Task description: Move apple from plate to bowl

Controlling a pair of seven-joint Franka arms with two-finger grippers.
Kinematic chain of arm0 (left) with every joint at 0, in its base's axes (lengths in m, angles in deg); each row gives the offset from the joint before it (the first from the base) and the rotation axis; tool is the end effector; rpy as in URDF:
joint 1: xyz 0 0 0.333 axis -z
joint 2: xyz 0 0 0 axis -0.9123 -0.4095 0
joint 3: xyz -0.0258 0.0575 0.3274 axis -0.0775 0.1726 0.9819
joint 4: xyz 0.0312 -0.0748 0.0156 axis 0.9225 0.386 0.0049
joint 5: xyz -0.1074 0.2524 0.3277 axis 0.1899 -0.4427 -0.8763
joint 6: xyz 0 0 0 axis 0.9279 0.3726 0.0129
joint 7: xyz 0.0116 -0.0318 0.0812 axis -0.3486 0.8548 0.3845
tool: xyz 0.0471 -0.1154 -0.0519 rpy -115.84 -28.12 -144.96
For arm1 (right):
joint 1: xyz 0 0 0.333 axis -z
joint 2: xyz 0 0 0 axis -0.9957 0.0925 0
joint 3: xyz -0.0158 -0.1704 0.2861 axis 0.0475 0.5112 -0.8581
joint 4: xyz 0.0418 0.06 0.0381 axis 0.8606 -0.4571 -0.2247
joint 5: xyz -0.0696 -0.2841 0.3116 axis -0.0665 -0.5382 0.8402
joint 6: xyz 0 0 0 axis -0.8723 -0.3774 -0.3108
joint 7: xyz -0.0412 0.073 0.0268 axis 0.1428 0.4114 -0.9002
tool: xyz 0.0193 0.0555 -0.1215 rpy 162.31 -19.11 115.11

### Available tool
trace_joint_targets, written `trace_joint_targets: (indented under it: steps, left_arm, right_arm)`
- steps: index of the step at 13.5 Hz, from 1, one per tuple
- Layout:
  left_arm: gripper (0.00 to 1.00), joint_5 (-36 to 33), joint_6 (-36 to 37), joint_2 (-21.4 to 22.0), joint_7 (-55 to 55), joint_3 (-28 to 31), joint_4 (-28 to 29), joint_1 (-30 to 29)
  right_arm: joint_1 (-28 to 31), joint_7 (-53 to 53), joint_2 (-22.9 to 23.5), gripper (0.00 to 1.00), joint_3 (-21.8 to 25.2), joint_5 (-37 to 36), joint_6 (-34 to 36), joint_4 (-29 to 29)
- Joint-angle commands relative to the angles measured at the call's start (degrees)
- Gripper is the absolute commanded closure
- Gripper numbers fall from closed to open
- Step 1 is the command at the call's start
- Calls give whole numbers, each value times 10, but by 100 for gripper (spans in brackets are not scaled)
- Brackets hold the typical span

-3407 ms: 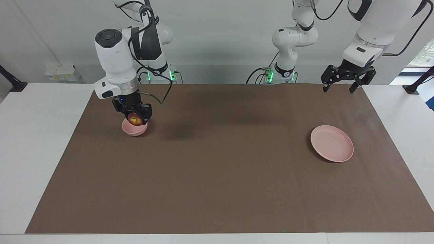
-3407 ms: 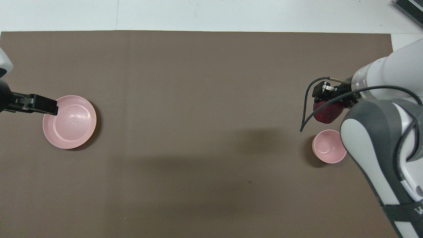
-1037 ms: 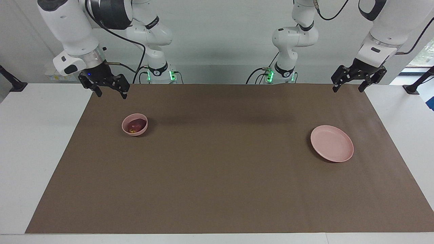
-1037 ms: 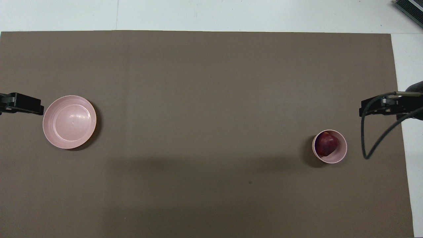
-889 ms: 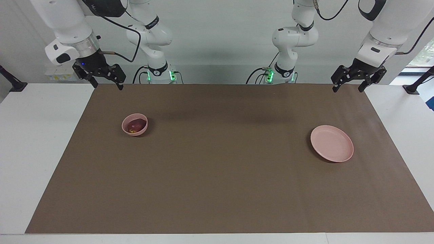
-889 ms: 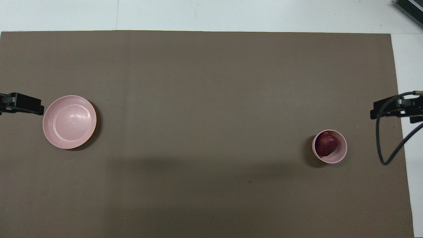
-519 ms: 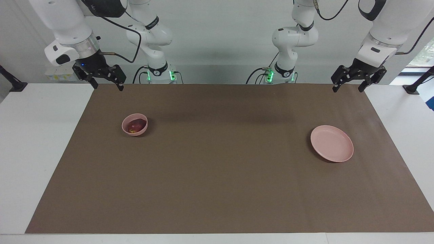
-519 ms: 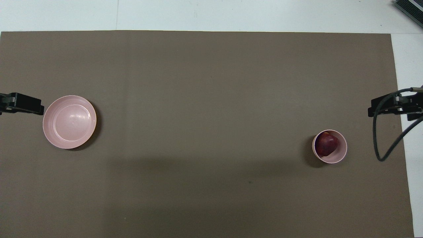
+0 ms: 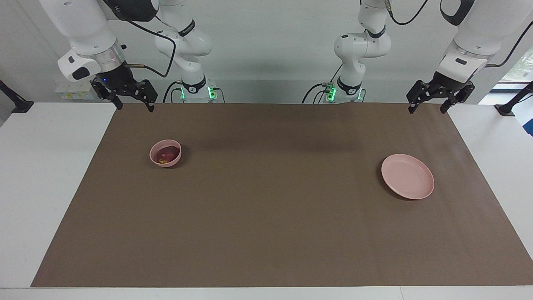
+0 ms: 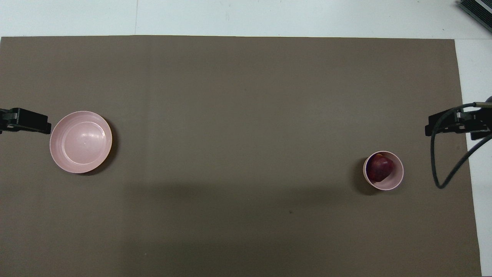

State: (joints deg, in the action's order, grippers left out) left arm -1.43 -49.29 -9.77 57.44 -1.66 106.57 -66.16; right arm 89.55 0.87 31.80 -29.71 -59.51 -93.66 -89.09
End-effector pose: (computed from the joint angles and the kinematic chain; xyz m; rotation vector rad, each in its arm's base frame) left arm 0.5795 -0.0278 0.6339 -3.1303 0.1056 -0.0098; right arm 0.5835 -0.0116 0.6234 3.1334 -0.1715 -0.0915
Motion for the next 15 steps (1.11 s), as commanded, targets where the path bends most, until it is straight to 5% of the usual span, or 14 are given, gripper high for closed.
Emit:
trace_joint_targets:
  steps: [1,15]
  left_arm:
    - [0,7,9,5,2,3,-3,1]
    - [0,7,10,5,2,3,-3,1]
  right_arm:
    - [5,-13,6,0,-4,0,5,10]
    - [11,-13,5,0,-4,1,1,7]
